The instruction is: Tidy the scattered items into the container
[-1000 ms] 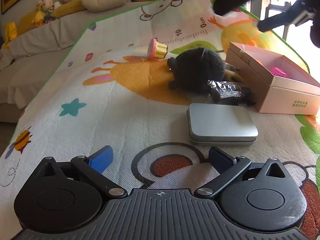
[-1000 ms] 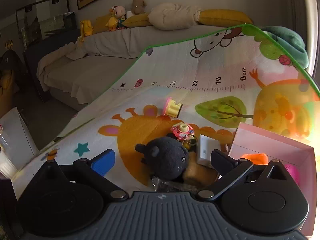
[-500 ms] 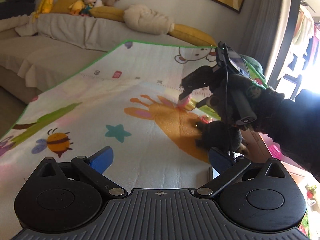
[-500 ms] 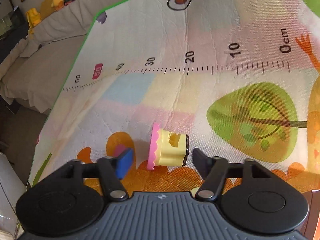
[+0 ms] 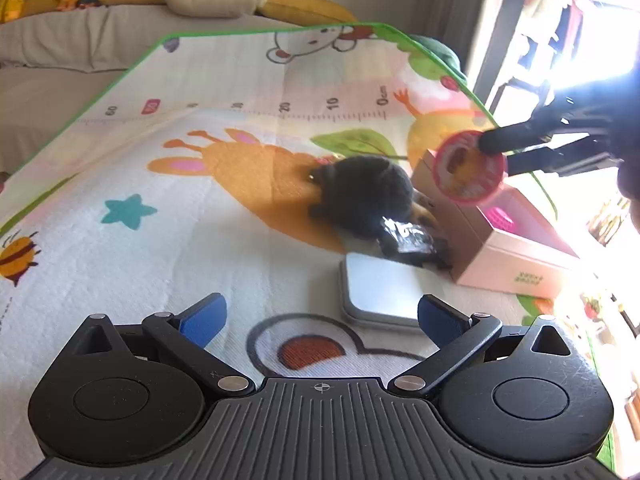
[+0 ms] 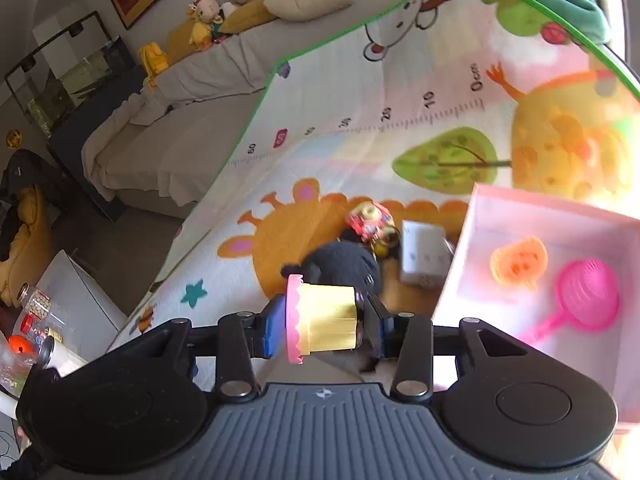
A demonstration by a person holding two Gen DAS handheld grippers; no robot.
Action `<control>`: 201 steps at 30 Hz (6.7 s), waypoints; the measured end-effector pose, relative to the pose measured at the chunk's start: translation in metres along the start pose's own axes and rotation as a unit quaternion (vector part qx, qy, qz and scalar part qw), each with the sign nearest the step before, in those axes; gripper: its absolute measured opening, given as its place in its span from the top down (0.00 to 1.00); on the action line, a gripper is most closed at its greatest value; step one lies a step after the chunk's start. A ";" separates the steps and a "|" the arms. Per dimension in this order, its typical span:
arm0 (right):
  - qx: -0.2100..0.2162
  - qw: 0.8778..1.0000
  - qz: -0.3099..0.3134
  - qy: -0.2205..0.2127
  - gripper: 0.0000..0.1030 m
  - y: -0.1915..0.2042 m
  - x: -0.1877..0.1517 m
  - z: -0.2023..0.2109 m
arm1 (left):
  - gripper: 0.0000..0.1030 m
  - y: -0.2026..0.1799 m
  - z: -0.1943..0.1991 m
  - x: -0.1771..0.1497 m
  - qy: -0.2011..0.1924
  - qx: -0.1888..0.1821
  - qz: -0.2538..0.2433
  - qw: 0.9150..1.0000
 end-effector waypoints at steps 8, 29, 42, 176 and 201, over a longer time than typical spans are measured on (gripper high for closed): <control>-0.030 0.990 -0.130 0.042 0.59 -0.085 -0.112 0.025 | 0.00 -0.047 -0.002 -0.018 0.031 0.005 -0.034 0.999; -0.106 0.989 -0.029 -0.096 0.10 -0.089 -0.188 0.060 | 0.00 -0.080 -0.038 -0.016 0.040 0.114 -0.141 0.983; -0.144 0.985 0.065 -0.076 0.00 -0.037 -0.216 0.027 | 0.00 -0.090 -0.071 -0.006 0.028 0.108 -0.147 0.983; -0.151 0.981 0.030 -0.121 0.25 -0.061 0.012 0.010 | 0.00 -0.053 -0.051 0.005 0.075 0.042 -0.147 0.985; -0.069 0.977 0.200 -0.007 0.45 0.066 -0.025 -0.091 | 0.00 -0.027 -0.003 -0.020 0.061 0.030 -0.082 0.994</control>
Point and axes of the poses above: each gripper's, at about its wrist camera, not at the fingertips, and z roughly against the way its jaws point, y to its left, x to its top, the point moved 5 cm from there along -z, roughly the way its jaws point, and after that the axes turned 1 degree about y, right-handed, at the moved point
